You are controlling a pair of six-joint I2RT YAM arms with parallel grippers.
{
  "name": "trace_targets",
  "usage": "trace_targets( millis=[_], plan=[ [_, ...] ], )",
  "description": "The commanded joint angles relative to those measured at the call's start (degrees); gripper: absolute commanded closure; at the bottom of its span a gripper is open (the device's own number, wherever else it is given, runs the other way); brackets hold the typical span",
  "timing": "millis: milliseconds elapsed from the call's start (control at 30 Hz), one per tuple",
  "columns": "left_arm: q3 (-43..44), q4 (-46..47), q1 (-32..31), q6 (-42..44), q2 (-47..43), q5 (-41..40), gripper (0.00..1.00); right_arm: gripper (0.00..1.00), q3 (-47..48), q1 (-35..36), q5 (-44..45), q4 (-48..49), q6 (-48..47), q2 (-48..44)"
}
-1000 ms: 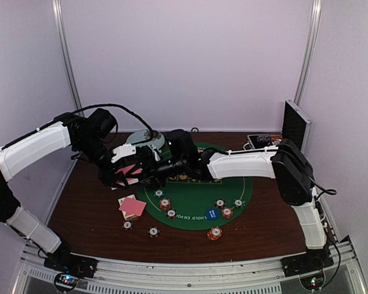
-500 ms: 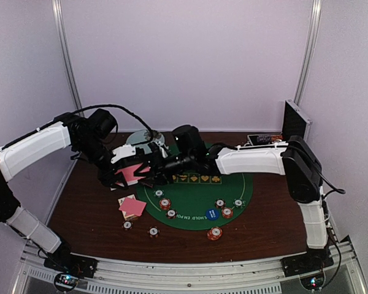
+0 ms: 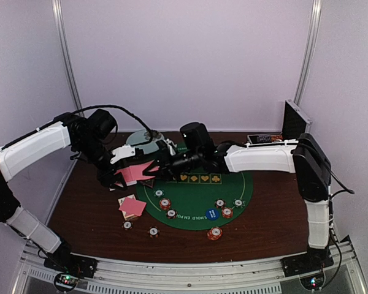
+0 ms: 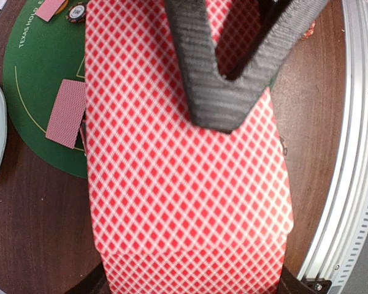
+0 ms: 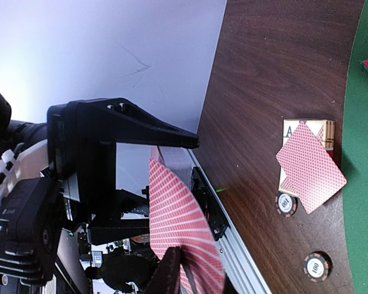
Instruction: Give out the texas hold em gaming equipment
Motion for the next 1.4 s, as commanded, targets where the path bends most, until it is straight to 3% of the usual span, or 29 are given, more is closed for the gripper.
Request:
trace_targets(
  millis=[0, 167, 433, 733, 1067, 1367],
  plan=[
    [-0.1, 1.5, 0.2, 1.0, -1.5, 1.2, 0.94, 0.88, -1.9, -0.8, 1.3, 0.6, 0.9, -3.6],
    [-0.1, 1.4, 0.2, 1.1, -1.5, 1.3, 0.94, 0.9, -3.5, -1.0, 0.4, 2.8, 2.2, -4.3],
    [-0.1, 1.2, 0.2, 1.2, -1.6, 1.2, 0.94, 0.79, -6.4, -1.9, -1.7, 4.3, 2.3, -7.3],
    [0.1, 1.2, 0.2, 1.3, -1.4, 1.5, 0.95, 0.83, -8.9, -2.5, -2.5, 4.2, 2.0, -11.0],
    [0.1, 0.8, 0.2, 1.4, -1.5, 1.1, 0.96, 1.0, -14.0, -5.7, -2.1, -5.4, -4.3, -18.0],
    [0.9, -0.2, 0.2, 1.6, -1.5, 1.3, 0.97, 1.0, -25.5, -10.4, -2.3, -18.7, -13.9, -21.2]
  ],
)
